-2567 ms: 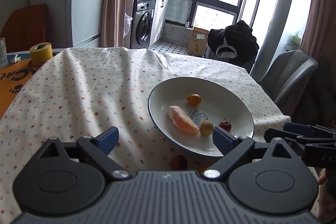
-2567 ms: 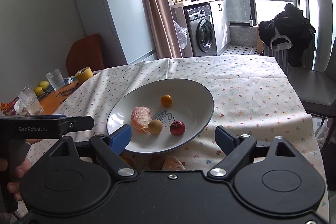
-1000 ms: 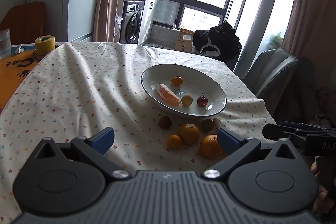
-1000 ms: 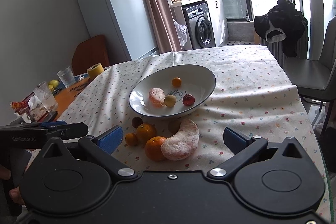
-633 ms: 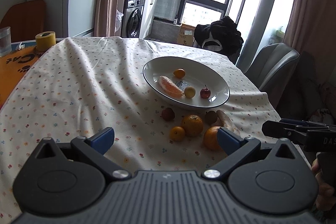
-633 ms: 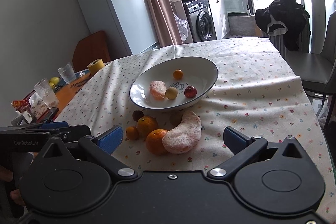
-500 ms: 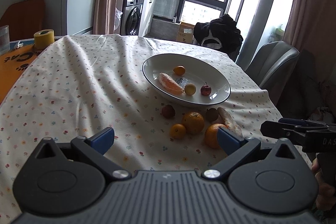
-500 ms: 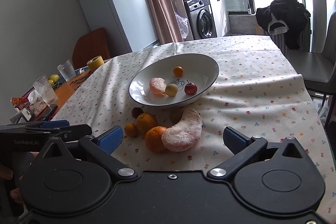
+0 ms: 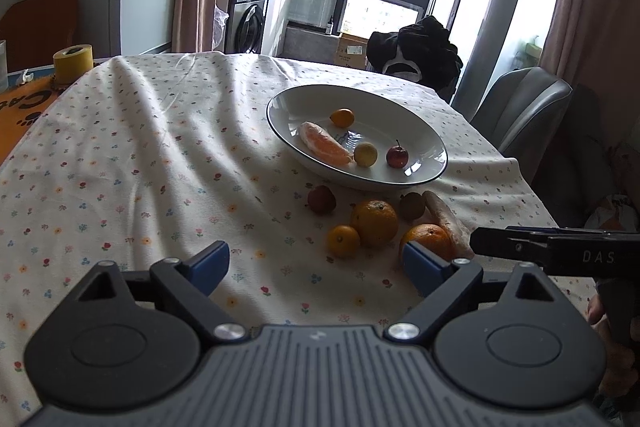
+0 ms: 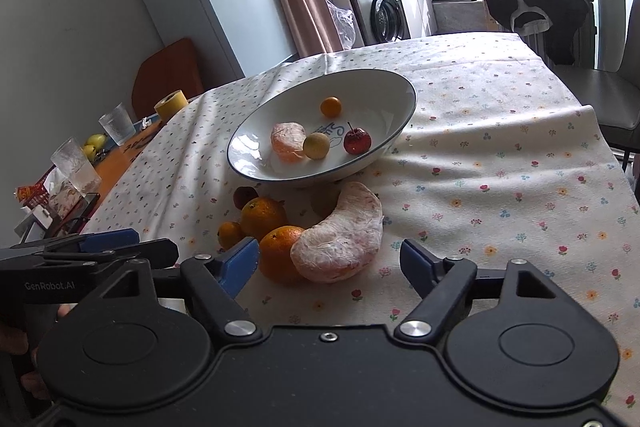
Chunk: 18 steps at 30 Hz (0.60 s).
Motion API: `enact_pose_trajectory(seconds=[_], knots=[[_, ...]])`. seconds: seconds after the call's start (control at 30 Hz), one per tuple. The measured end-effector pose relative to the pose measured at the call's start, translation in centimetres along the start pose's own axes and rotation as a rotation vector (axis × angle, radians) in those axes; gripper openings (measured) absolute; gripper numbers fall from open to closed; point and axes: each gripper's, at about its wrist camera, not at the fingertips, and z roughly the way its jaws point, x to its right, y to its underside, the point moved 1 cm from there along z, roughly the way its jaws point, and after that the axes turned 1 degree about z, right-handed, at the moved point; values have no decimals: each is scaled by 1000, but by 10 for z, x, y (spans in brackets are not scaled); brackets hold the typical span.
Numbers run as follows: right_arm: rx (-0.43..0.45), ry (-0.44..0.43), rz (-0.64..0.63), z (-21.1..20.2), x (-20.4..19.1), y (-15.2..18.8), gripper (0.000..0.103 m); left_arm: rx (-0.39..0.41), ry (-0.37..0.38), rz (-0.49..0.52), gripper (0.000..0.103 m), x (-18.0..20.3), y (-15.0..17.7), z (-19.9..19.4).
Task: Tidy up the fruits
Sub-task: 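Move the right tool to the peeled pomelo segment while the left tool approaches a small tangerine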
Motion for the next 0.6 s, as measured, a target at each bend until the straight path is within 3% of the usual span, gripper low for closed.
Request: enact_pose_trajectory(seconds=[0.4, 0.6], knots=[[-39, 10, -9, 14, 6, 1, 45, -10, 9, 15, 89, 3, -2, 13], [-47, 81, 4, 12, 19, 4, 37, -27, 24, 24, 73, 8, -2, 23]])
